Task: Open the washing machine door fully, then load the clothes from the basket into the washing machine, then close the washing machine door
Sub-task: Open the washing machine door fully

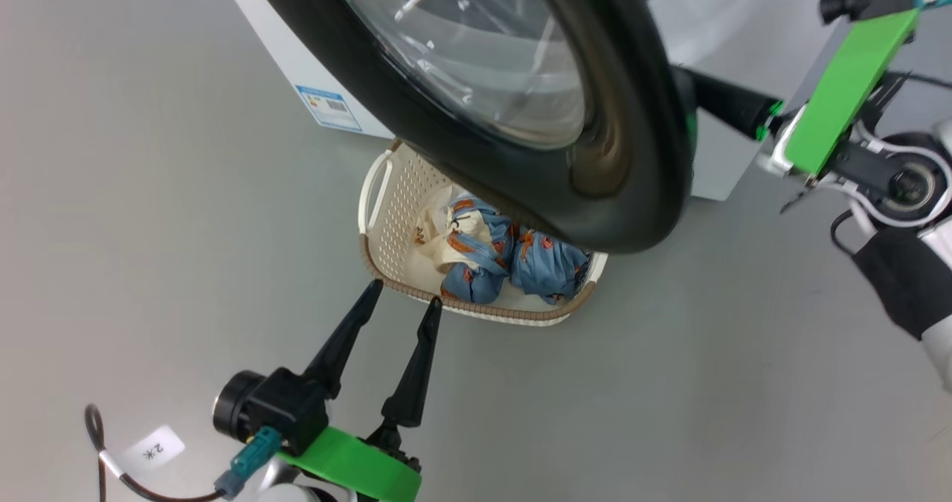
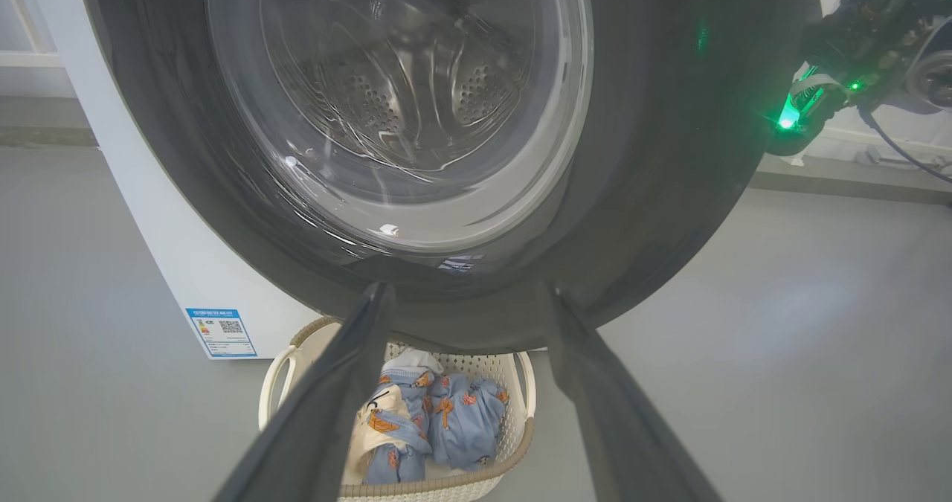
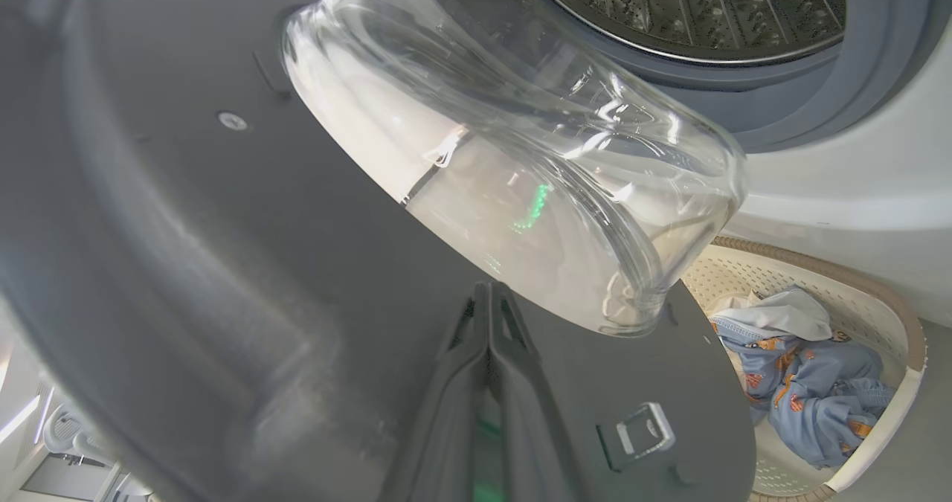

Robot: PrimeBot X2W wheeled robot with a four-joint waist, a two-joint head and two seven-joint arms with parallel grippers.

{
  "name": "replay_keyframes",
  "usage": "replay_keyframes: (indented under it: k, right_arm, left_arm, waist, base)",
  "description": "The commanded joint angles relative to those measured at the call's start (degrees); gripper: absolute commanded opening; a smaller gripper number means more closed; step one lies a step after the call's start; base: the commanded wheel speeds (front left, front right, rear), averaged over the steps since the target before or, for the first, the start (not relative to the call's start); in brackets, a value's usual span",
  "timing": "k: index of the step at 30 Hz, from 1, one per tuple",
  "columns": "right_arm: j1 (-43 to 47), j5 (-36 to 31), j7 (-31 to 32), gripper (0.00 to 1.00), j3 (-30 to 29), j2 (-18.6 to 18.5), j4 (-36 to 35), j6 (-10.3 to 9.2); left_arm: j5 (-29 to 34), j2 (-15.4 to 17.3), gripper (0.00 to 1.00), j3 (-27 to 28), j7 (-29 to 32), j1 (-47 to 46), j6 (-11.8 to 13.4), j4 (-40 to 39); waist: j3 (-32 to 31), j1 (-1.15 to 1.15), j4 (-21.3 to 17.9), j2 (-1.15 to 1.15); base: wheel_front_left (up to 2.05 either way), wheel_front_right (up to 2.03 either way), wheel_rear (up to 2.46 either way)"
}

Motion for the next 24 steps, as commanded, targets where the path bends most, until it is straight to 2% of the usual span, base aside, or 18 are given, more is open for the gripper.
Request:
replay_keyframes:
  k: [1, 24]
  right_arm:
    - [2.1, 0.2, 0.1, 0.0, 0.8, 1.1, -2.2, 0.19]
    - [11.3, -0.5, 0.9, 0.0, 8.8, 6.6, -10.5, 0.19]
  left_arm:
    - [0.6, 0.6, 1.0, 2.3, -0.3, 0.7, -0.4, -1.0]
    - [1.5, 0.6, 1.0, 4.7, -0.3, 4.7, -1.9, -0.8]
  waist:
    - [-1.5, 0.01, -0.4, 0.0]
    - [-7.7, 0.01, 2.6, 0.0]
  base:
    - [0.0, 0.0, 0.0]
    - [0.0, 0.0, 0.0]
